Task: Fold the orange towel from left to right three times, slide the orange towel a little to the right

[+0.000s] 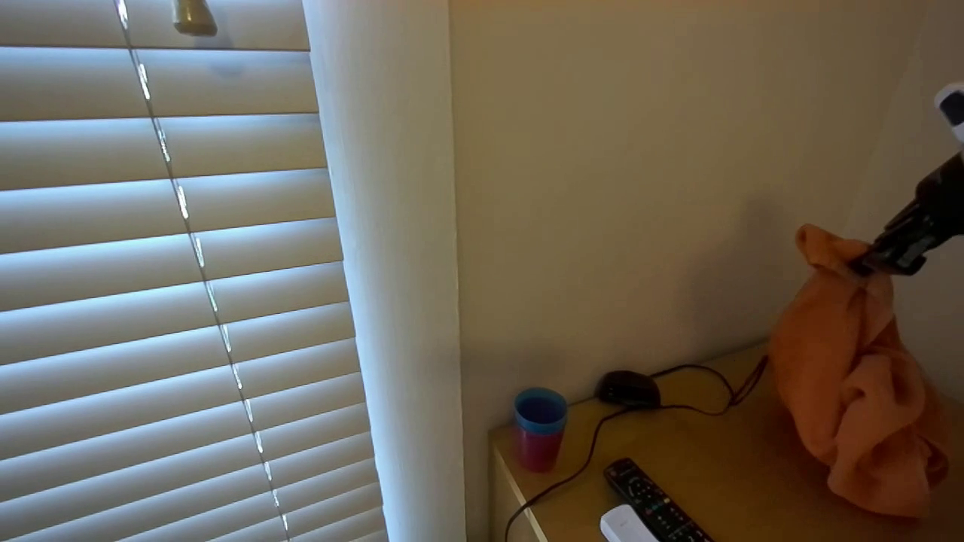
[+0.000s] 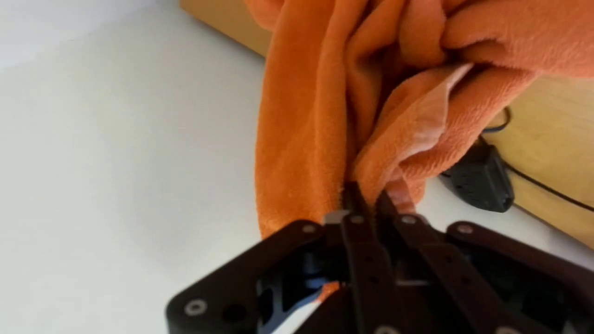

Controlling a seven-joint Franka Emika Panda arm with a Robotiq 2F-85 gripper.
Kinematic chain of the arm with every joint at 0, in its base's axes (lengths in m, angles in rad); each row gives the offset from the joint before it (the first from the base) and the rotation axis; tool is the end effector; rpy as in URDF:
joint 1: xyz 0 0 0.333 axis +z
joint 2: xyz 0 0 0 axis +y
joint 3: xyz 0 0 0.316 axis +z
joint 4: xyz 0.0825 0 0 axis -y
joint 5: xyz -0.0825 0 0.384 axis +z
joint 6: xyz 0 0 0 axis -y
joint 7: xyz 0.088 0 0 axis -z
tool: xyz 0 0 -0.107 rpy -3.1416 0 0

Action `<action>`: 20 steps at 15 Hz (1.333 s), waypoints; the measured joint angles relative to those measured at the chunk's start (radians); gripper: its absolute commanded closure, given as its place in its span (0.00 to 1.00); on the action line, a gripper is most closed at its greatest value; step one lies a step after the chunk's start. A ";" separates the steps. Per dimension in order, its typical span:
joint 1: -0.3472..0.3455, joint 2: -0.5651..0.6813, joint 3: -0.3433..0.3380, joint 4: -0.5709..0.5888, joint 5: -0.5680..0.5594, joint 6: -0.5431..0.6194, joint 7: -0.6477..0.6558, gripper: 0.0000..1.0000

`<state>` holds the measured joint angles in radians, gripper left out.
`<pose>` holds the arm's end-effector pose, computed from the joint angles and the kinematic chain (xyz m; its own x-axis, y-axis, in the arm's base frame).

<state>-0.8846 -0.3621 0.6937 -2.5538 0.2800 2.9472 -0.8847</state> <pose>0.4617 -0.0971 0.4463 0.7514 0.5261 0.3983 0.2993 -0.8096 0.5049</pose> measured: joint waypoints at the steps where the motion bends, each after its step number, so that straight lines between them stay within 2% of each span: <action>1: -0.007 -0.036 -0.007 0.000 0.000 -0.019 0.004 0.98; 2: -0.008 -0.058 -0.008 0.000 0.000 -0.032 0.012 0.98; 3: 0.014 -0.061 -0.033 -0.002 -0.057 -0.033 0.050 0.98; 6: 0.106 -0.008 -0.139 -0.032 -0.305 -0.032 0.244 0.98; 8: 0.067 0.046 -0.117 -0.048 -0.345 -0.020 0.294 0.98; 10: -0.035 0.089 -0.064 -0.046 -0.410 0.012 0.365 0.98; 12: -0.181 0.119 0.005 -0.029 -0.504 0.065 0.470 0.98; 14: -0.331 0.130 0.090 -0.003 -0.601 0.068 0.563 0.98; 17: -0.541 0.122 0.252 0.019 -0.769 -0.018 0.696 0.98; 20: -0.712 0.118 0.436 0.023 -0.924 -0.122 0.859 0.98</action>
<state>-1.5961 -0.2441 1.1296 -2.5303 -0.6445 2.8250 -0.0261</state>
